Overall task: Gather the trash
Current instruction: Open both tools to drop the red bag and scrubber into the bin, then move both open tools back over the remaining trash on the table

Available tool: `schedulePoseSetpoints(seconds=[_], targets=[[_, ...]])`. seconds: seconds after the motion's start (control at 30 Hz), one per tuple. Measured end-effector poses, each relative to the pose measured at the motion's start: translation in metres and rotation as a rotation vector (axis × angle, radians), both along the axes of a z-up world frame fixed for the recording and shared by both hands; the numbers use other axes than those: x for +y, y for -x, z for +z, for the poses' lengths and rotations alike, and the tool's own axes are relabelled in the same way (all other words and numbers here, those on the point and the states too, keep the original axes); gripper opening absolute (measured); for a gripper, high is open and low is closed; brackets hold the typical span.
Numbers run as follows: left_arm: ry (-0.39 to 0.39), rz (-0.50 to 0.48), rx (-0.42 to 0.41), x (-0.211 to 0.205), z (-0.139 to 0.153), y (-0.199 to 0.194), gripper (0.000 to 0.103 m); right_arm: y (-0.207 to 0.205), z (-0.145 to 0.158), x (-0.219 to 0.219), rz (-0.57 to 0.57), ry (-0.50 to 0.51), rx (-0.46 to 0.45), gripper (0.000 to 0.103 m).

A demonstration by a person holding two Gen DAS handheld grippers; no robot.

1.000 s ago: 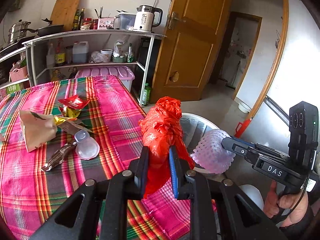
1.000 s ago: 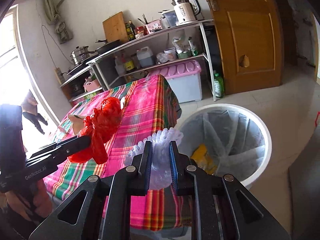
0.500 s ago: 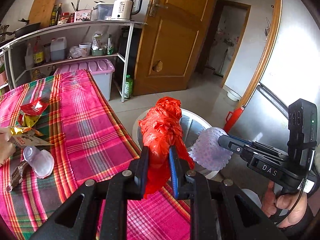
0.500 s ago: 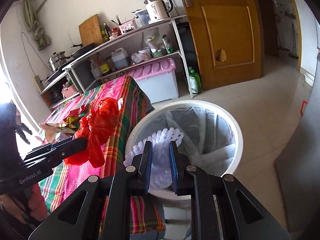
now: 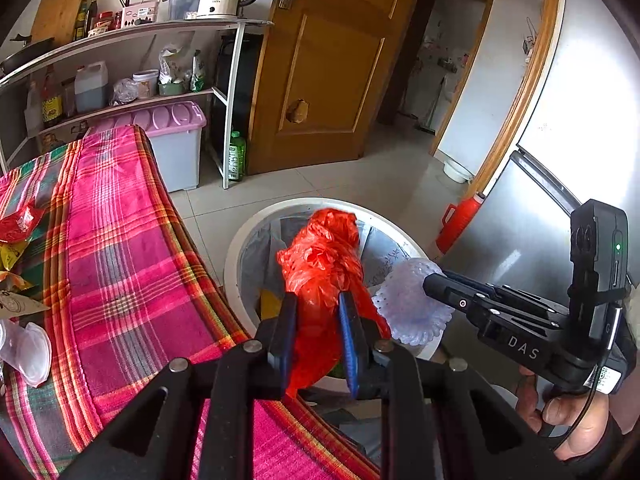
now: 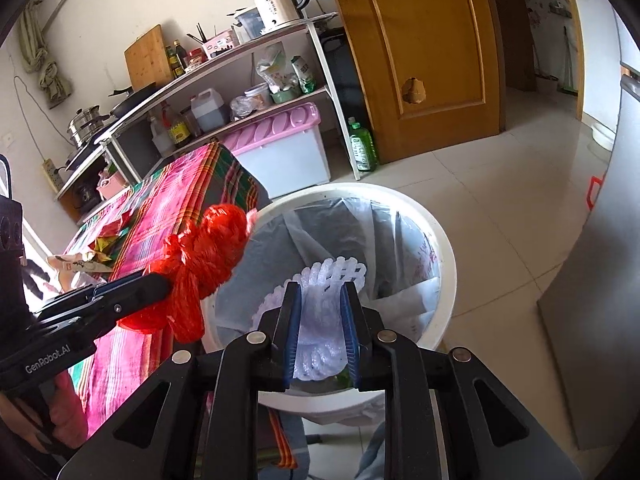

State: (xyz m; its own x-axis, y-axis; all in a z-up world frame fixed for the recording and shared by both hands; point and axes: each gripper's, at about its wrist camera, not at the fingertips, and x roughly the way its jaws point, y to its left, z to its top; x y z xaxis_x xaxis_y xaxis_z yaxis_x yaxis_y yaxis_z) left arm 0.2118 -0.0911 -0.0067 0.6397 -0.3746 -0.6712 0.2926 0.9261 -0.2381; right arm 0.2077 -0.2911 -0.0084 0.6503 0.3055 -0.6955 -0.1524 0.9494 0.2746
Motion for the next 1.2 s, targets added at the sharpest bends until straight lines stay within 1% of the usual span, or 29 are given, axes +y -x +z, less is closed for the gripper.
schedulePoseSetpoints(seconds=[0.1,0.17,0.23,0.3,0.53,0.83,0.97,1.2], targets=[[-0.007,-0.001,0.009,-0.003,-0.004,-0.002,0.023,-0.003,-0.004,-0.001,-0.003,-0.001,0.015,0.023],[-0.010,-0.002,0.008,-0.005,-0.004,-0.002,0.026,-0.003,-0.005,-0.003,-0.004,-0.002,0.012,0.027],[-0.007,-0.002,0.008,-0.005,-0.005,-0.001,0.028,-0.003,-0.005,-0.004,-0.006,-0.005,0.010,0.038],[-0.006,0.000,0.008,-0.004,-0.005,-0.002,0.028,-0.002,-0.004,-0.004,-0.007,-0.008,0.007,0.041],[0.009,0.011,-0.015,0.005,0.003,0.005,0.028,0.004,0.005,-0.003,-0.005,0.000,-0.021,0.042],[0.018,0.065,-0.064,0.028,0.018,0.030,0.028,0.025,0.028,0.012,0.042,-0.001,-0.092,0.042],[0.021,0.093,-0.086,0.041,0.023,0.045,0.028,0.036,0.038,0.025,0.079,0.008,-0.121,0.042],[0.028,0.149,-0.120,0.069,0.031,0.072,0.028,0.051,0.047,0.055,0.152,0.001,-0.139,0.042]])
